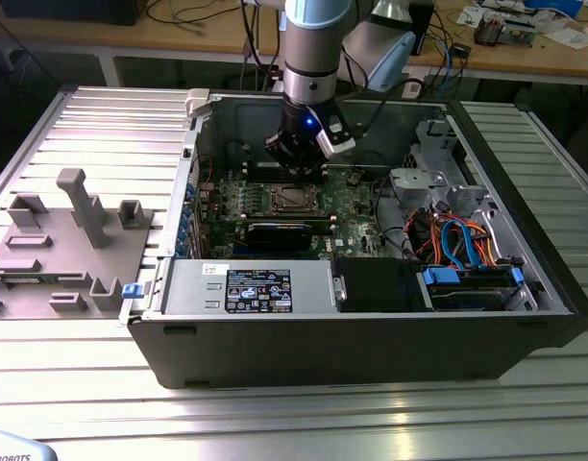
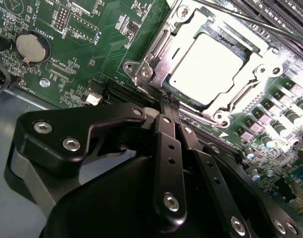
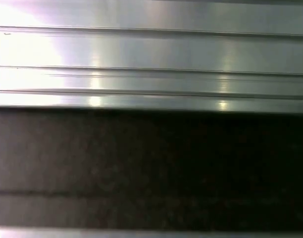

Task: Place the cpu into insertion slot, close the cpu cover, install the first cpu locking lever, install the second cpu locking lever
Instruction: 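Install the first cpu locking lever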

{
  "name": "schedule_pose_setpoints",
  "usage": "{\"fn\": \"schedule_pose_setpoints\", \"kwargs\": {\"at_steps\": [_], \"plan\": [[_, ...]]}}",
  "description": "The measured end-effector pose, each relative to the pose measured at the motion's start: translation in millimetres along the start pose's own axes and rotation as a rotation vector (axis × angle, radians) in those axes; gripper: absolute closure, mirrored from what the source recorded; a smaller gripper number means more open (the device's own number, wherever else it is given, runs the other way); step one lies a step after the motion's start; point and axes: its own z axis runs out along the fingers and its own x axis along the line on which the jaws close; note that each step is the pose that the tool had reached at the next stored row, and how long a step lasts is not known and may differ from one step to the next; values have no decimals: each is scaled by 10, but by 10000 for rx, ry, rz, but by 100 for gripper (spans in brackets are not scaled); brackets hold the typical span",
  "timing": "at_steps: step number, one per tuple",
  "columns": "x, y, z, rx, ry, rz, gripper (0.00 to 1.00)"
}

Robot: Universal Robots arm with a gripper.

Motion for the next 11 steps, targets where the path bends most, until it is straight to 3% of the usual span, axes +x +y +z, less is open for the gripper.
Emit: {"fn": "schedule_pose_setpoints", "kwargs": {"at_steps": [5, 8, 9, 11], "plan": [[-10, 0, 17, -13, 6, -6, 89], [-16, 7, 18, -196, 1, -51, 89], [-15, 8, 18, -232, 2, -66, 89], [-16, 10, 11, -239, 0, -73, 89]]}}
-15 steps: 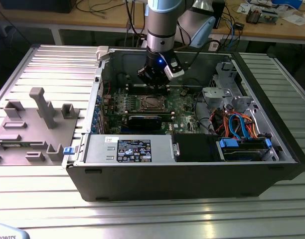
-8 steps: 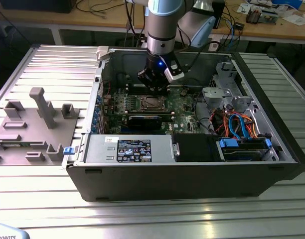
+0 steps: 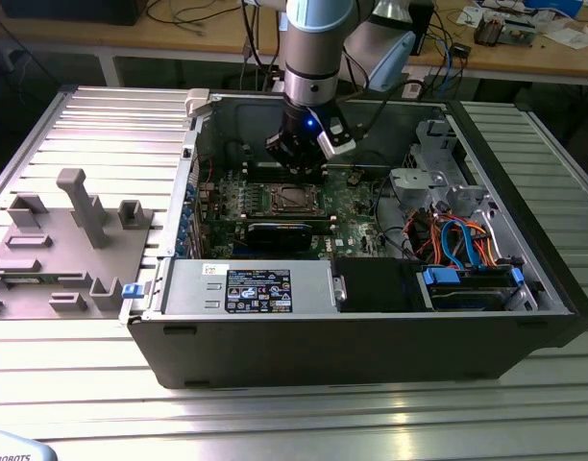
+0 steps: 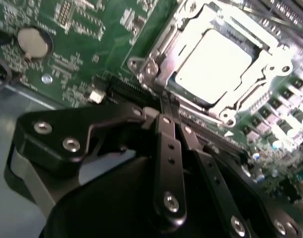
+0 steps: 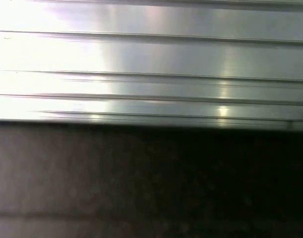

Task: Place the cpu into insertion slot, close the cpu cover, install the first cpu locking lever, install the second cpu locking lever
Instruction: 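Install the first cpu locking lever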

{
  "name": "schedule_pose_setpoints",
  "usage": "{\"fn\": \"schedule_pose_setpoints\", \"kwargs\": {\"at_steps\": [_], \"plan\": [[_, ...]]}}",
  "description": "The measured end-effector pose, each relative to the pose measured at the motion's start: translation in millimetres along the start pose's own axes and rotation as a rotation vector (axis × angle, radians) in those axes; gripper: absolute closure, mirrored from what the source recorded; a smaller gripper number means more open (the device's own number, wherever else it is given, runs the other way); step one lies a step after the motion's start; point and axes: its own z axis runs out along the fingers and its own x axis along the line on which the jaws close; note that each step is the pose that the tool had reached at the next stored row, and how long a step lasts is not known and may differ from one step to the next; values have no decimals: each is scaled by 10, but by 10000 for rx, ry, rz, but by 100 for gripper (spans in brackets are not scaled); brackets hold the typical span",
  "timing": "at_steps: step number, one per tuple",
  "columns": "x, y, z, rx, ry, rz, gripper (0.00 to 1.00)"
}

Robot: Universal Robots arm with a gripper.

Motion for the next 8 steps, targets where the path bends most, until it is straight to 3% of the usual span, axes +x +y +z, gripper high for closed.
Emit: {"fn": "schedule_pose_setpoints", "kwargs": {"at_steps": [5, 8], "plan": [[-1, -5, -107, 33, -6, -5, 89], [1, -53, -116, 80, -5, -4, 89]]}}
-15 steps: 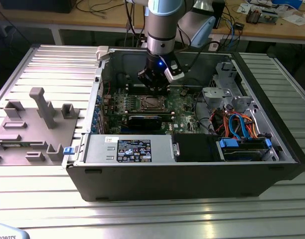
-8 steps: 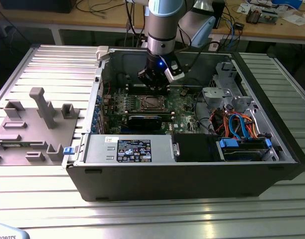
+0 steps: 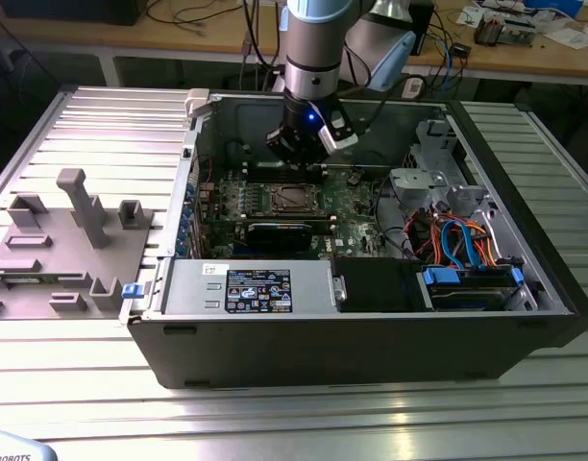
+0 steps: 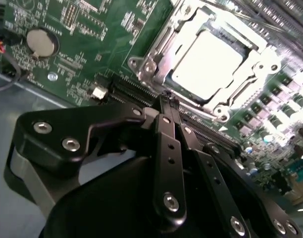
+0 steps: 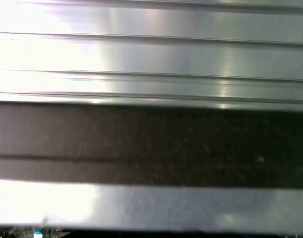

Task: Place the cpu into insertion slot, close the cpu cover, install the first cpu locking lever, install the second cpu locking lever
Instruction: 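Install the first cpu locking lever, then install the second cpu locking lever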

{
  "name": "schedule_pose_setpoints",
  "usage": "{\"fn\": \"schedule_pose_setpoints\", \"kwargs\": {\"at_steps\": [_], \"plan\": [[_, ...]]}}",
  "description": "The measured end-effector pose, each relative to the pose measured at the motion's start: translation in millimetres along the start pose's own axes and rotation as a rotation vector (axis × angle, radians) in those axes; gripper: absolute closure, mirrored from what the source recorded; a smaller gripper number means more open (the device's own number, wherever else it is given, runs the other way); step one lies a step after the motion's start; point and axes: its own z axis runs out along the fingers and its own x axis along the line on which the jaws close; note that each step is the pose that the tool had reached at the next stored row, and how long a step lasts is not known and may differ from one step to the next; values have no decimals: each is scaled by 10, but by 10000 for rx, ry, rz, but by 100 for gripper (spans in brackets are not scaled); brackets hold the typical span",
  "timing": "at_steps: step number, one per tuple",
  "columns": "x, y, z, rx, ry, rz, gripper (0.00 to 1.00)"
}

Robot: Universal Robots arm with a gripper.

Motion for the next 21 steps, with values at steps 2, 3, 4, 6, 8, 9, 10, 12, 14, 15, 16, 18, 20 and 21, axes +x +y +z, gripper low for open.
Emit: {"fn": "schedule_pose_setpoints", "kwargs": {"at_steps": [2, 3, 4, 6, 8, 9, 10, 12, 14, 15, 16, 18, 20, 21], "plan": [[1, -41, -3, 44, 2, 0, 89], [2, -67, -4, 62, 2, 0, 89], [3, -91, -5, 73, 3, 1, 89], [5, -153, -7, 85, 3, 1, 89], [8, -227, -12, 94, 4, -1, 89], [8, -258, -13, 96, 3, -1, 89], [10, -287, -14, 101, 3, 0, 89], [12, -346, -27, 110, 4, 1, 89], [10, -344, -174, 109, 3, 0, 89], [10, -344, -185, 107, 4, 0, 89], [10, -344, -185, 107, 4, 0, 89], [10, -344, -185, 106, 4, -1, 89], [10, -344, -185, 105, 4, 0, 89], [10, -344, -185, 105, 4, 0, 89]]}}
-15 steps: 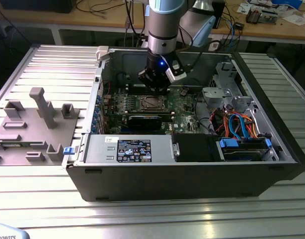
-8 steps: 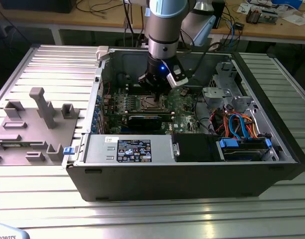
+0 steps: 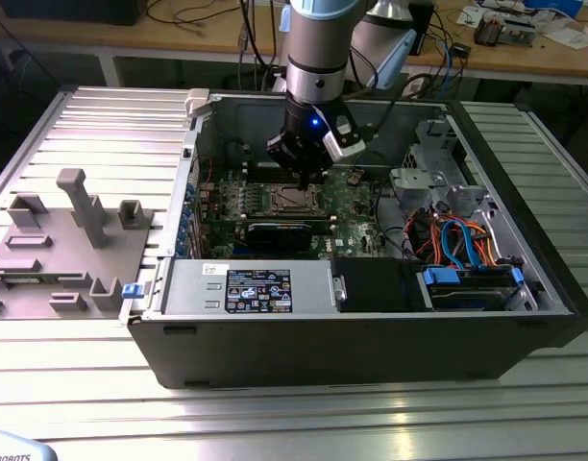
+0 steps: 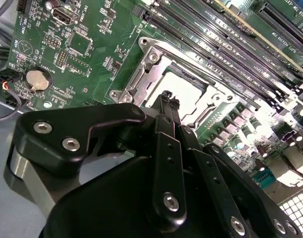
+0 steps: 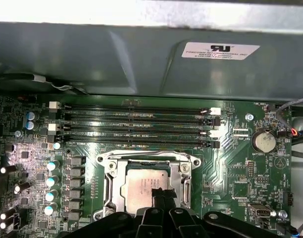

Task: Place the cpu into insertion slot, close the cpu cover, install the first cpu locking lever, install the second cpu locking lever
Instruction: 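Install the second cpu locking lever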

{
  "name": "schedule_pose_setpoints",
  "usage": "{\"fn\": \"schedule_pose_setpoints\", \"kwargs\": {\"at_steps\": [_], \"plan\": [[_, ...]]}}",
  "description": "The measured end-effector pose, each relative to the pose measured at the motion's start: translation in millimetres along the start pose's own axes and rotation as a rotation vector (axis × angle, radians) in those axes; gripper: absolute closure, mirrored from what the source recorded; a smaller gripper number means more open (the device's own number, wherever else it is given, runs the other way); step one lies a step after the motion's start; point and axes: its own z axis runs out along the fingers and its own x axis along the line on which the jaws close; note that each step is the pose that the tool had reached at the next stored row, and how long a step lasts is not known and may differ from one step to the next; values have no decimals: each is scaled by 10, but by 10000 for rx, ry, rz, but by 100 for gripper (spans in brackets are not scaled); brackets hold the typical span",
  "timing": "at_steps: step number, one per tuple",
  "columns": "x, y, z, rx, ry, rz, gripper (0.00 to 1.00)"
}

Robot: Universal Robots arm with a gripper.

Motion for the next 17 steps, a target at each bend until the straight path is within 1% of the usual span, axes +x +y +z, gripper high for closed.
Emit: {"fn": "schedule_pose_setpoints", "kwargs": {"at_steps": [3, 6, 7, 9, 10, 12, 16, 17], "plan": [[1, -28, -1, 1, 0, -1, 89], [3, -97, -4, 0, 0, -1, 89], [5, -141, -6, 1, 0, 0, 89], [6, -191, -8, 0, 0, 0, 89], [7, -228, -9, -1, -1, 0, 89], [9, -266, -11, 0, -1, -1, 89], [6, -303, -20, 0, 0, -1, 89], [7, -324, -22, 0, 0, 0, 89]]}}
